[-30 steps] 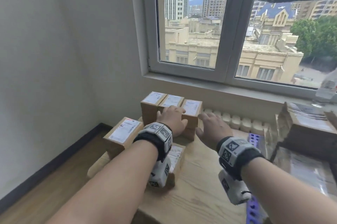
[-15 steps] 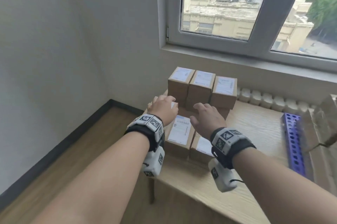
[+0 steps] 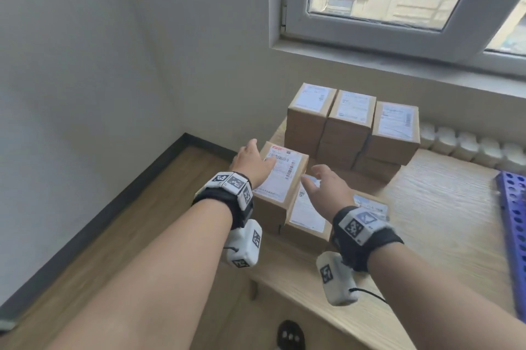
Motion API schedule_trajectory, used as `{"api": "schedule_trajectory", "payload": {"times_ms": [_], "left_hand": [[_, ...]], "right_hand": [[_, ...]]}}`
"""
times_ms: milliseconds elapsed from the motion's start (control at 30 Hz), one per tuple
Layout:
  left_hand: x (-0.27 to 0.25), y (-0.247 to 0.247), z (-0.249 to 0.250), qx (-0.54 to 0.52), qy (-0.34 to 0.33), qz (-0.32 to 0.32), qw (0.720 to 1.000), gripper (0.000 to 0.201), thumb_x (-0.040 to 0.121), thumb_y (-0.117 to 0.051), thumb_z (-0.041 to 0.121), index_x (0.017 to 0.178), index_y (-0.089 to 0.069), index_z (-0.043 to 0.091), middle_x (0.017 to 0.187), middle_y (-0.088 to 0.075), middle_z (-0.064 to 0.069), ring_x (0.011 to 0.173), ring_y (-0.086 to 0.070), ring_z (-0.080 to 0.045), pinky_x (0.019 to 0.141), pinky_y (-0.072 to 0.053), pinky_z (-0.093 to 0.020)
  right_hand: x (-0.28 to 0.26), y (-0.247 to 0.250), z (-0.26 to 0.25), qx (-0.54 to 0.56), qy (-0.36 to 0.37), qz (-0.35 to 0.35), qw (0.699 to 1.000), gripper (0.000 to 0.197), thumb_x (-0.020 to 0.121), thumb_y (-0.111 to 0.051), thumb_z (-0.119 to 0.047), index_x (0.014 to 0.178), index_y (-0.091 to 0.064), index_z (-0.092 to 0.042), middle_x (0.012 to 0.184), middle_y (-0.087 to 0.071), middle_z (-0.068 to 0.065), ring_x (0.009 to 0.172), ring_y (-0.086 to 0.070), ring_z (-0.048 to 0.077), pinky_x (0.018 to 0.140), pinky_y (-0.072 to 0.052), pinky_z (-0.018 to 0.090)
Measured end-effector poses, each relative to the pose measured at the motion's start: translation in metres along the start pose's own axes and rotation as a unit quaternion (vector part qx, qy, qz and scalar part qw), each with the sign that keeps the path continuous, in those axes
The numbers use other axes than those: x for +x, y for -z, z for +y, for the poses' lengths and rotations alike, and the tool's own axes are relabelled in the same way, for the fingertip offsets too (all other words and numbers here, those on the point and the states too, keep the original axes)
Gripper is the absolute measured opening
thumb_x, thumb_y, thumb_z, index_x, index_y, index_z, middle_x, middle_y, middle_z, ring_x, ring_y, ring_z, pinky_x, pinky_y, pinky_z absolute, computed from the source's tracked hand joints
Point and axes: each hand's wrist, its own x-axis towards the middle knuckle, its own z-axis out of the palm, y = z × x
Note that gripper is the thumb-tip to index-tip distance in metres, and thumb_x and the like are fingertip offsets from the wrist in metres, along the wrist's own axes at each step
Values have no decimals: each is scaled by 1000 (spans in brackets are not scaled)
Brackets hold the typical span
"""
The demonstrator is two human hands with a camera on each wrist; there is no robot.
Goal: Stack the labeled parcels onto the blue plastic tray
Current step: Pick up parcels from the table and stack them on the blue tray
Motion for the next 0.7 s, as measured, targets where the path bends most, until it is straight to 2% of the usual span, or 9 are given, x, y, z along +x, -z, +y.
{"api": "schedule_trajectory", "payload": {"times_ms": [100, 167, 267, 333, 433, 500, 567, 633, 700], "left_hand": [[14, -8, -7, -30, 12, -28, 999, 80, 93, -56, 48, 154, -18, 15, 154, -38, -7, 136, -43, -27, 110, -39, -46], [20, -16, -17, -56, 25, -50, 997, 81, 90, -59, 51, 153, -23, 15, 144, -50, -4, 125, -55, -25, 103, -47, -45], [28, -23, -33, -106, 39, -75, 991, 65, 84, -60, 59, 134, -47, 20, 124, -65, 1, 104, -66, -18, 93, -55, -42], [28, -23, -41, -147, 54, -99, 983, 54, 87, -60, 58, 125, -52, 21, 114, -68, 1, 96, -69, -16, 87, -58, -39], [28, -20, -49, -187, 69, -129, 971, 51, 88, -61, 57, 124, -55, 21, 111, -70, 0, 96, -70, -17, 91, -57, -40], [31, -18, -51, -190, 68, -136, 970, 52, 87, -62, 57, 123, -55, 20, 112, -69, -1, 98, -69, -18, 93, -56, -40], [32, -16, -53, -202, 66, -136, 968, 53, 87, -63, 55, 124, -54, 18, 113, -68, -2, 99, -68, -19, 93, -55, -41], [35, -12, -53, -219, 60, -131, 965, 56, 87, -64, 54, 126, -51, 17, 113, -68, -2, 97, -69, -19, 91, -57, -40], [37, -6, -51, -245, 53, -133, 959, 58, 87, -64, 54, 127, -48, 15, 111, -67, -3, 94, -69, -18, 83, -58, -36]], "right_hand": [[13, -6, -2, 12, -13, -15, 1000, 55, 98, -43, -51, 141, -42, -18, 139, -53, 3, 123, -53, 22, 97, -44, 36], [18, -12, -4, 26, -18, -30, 999, 58, 97, -43, -53, 142, -41, -17, 138, -55, 2, 120, -56, 21, 90, -45, 31], [22, -23, -6, 57, -38, -56, 996, 60, 97, -45, -51, 144, -38, -15, 132, -60, 2, 103, -60, 17, 75, -43, 27], [23, -29, -6, 89, -57, -66, 992, 60, 97, -44, -52, 145, -37, -16, 126, -62, 1, 89, -60, 12, 72, -48, 28], [24, -34, -7, 142, -88, -68, 984, 60, 97, -44, -51, 146, -36, -18, 116, -63, -1, 82, -65, 11, 71, -57, 30], [22, -35, -11, 171, -95, -67, 978, 56, 98, -46, -48, 145, -39, -20, 105, -60, -7, 79, -65, 11, 63, -55, 26], [18, -36, -17, 196, -97, -55, 974, 54, 97, -48, -48, 143, -42, -21, 100, -59, -10, 79, -65, 11, 60, -52, 25], [15, -36, -22, 214, -100, -31, 971, 56, 96, -49, -50, 144, -41, -21, 108, -61, -6, 82, -65, 12, 60, -51, 23], [12, -35, -25, 232, -103, -11, 967, 56, 96, -49, -50, 144, -41, -22, 120, -63, -2, 87, -65, 14, 61, -50, 23]]}}
